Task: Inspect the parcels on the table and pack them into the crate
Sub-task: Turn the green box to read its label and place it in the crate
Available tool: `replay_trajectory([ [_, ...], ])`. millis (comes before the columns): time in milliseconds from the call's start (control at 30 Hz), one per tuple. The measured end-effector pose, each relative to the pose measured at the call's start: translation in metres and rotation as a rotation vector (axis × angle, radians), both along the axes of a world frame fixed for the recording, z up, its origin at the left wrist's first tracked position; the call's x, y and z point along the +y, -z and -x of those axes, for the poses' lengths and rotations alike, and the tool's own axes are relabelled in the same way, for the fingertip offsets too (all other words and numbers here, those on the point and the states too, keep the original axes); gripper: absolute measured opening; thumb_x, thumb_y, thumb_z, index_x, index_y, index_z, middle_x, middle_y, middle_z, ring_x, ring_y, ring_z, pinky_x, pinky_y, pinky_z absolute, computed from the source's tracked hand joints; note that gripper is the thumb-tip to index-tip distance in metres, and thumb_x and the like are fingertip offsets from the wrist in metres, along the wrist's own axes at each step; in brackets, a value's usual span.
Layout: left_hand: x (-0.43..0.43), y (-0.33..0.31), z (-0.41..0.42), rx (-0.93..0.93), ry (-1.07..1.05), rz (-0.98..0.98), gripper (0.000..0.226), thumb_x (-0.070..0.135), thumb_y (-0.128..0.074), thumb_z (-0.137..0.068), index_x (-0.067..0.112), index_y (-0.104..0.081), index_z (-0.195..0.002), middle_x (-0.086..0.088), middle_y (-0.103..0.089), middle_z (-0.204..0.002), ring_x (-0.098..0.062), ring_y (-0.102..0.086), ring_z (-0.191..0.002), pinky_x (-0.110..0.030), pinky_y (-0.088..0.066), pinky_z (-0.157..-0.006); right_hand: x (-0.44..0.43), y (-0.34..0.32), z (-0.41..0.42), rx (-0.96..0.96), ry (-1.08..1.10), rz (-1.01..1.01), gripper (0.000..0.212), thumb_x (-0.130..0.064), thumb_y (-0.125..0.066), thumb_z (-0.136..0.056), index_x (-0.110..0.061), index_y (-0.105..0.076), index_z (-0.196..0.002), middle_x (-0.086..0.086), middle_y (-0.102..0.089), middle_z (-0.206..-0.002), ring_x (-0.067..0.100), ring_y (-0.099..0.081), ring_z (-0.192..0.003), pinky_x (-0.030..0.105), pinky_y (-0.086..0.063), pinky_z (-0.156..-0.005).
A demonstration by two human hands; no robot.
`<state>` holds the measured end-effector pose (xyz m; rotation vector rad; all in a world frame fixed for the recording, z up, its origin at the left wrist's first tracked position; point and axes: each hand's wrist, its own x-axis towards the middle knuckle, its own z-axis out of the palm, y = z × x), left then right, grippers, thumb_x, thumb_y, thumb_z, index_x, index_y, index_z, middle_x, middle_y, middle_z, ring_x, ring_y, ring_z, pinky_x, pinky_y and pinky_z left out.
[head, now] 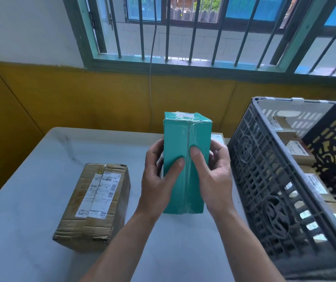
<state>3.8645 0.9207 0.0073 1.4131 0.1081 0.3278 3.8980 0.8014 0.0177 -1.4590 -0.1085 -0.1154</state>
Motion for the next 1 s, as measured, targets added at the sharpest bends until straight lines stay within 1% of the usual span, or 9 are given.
replay_trajectory([
  [133,0.003,0.001,0.001,-0.012,0.012,0.000,0.056,0.037,-0.068,-0.087,0.046,-0.049,-0.138,0.015,-0.060,-0.139,-0.017,-0.059,-0.128,-0.054,-0.053,-0.102,-0.004,0.003,0.000,-0.022,-0.055,-0.022,0.039,-0.032,-0.064,-0.090,-0.038,-0.059,-0.128,-0.009,-0.072,-0.112,0.014,-0.069,-0.106,0.035,-0.059,-0.083],
  [233,0.003,-0.001,0.000,-0.010,-0.005,0.014,0.054,0.037,-0.066,-0.089,0.044,-0.051,-0.141,0.015,-0.060,-0.139,-0.017,-0.061,-0.126,-0.050,-0.056,-0.099,-0.004,0.004,0.001,-0.027,-0.091,-0.017,0.049,-0.029,-0.062,-0.091,-0.039,-0.056,-0.138,-0.002,-0.065,-0.130,0.018,-0.066,-0.117,0.038,-0.059,-0.090],
  [333,0.000,0.000,0.001,0.006,-0.031,0.045,0.051,0.041,-0.070,-0.087,0.044,-0.055,-0.136,0.013,-0.062,-0.137,-0.012,-0.065,-0.121,-0.041,-0.060,-0.094,-0.004,0.001,0.002,-0.033,-0.062,-0.020,0.047,-0.036,-0.066,-0.088,-0.044,-0.059,-0.134,-0.005,-0.058,-0.137,0.017,-0.066,-0.117,0.039,-0.059,-0.091],
  [500,0.001,0.005,0.003,-0.006,0.031,0.079,0.044,0.029,-0.063,-0.090,0.037,-0.053,-0.132,0.014,-0.068,-0.125,-0.009,-0.066,-0.114,-0.021,-0.058,-0.080,-0.008,0.005,0.000,0.019,-0.084,-0.062,0.044,-0.031,-0.066,-0.087,-0.040,-0.057,-0.129,-0.008,-0.072,-0.118,0.015,-0.071,-0.106,0.038,-0.061,-0.086],
  [567,0.003,0.007,0.004,-0.020,0.075,0.037,0.053,0.018,-0.058,-0.090,0.039,-0.050,-0.138,0.015,-0.065,-0.130,-0.009,-0.064,-0.118,-0.024,-0.058,-0.084,-0.009,0.006,0.000,0.020,-0.109,-0.068,0.042,-0.025,-0.061,-0.088,-0.042,-0.055,-0.126,-0.012,-0.072,-0.112,0.011,-0.071,-0.101,0.032,-0.061,-0.080],
  [667,0.005,0.007,0.004,-0.024,0.097,0.002,0.064,0.014,-0.055,-0.088,0.045,-0.047,-0.143,0.015,-0.061,-0.137,-0.011,-0.061,-0.124,-0.034,-0.059,-0.091,-0.008,0.007,0.000,0.024,-0.105,-0.089,0.042,-0.023,-0.061,-0.087,-0.037,-0.053,-0.126,-0.015,-0.071,-0.114,0.011,-0.068,-0.109,0.031,-0.059,-0.086],
  [733,0.004,0.006,0.004,-0.032,0.101,0.018,0.062,0.014,-0.056,-0.090,0.043,-0.046,-0.144,0.014,-0.061,-0.139,-0.012,-0.060,-0.126,-0.034,-0.058,-0.095,-0.008,0.007,0.000,0.030,-0.093,-0.103,0.042,-0.025,-0.063,-0.087,-0.035,-0.054,-0.126,-0.015,-0.071,-0.115,0.012,-0.067,-0.113,0.031,-0.058,-0.089],
  [867,0.003,0.005,0.006,-0.021,0.064,0.088,0.052,0.017,-0.062,-0.089,0.033,-0.047,-0.136,0.011,-0.064,-0.135,-0.012,-0.061,-0.125,-0.029,-0.056,-0.097,-0.012,0.001,-0.001,0.066,-0.173,-0.103,0.042,-0.029,-0.061,-0.091,-0.041,-0.058,-0.131,-0.009,-0.073,-0.115,0.013,-0.071,-0.101,0.024,-0.058,-0.075],
  [1000,0.001,0.001,0.006,0.002,0.058,0.062,0.050,0.030,-0.064,-0.089,0.040,-0.050,-0.137,0.016,-0.064,-0.132,-0.009,-0.065,-0.119,-0.030,-0.060,-0.090,-0.016,-0.001,-0.001,0.136,-0.227,-0.106,0.052,-0.023,-0.059,-0.096,-0.048,-0.051,-0.141,-0.003,-0.067,-0.132,0.023,-0.068,-0.114,0.041,-0.059,-0.092],
])
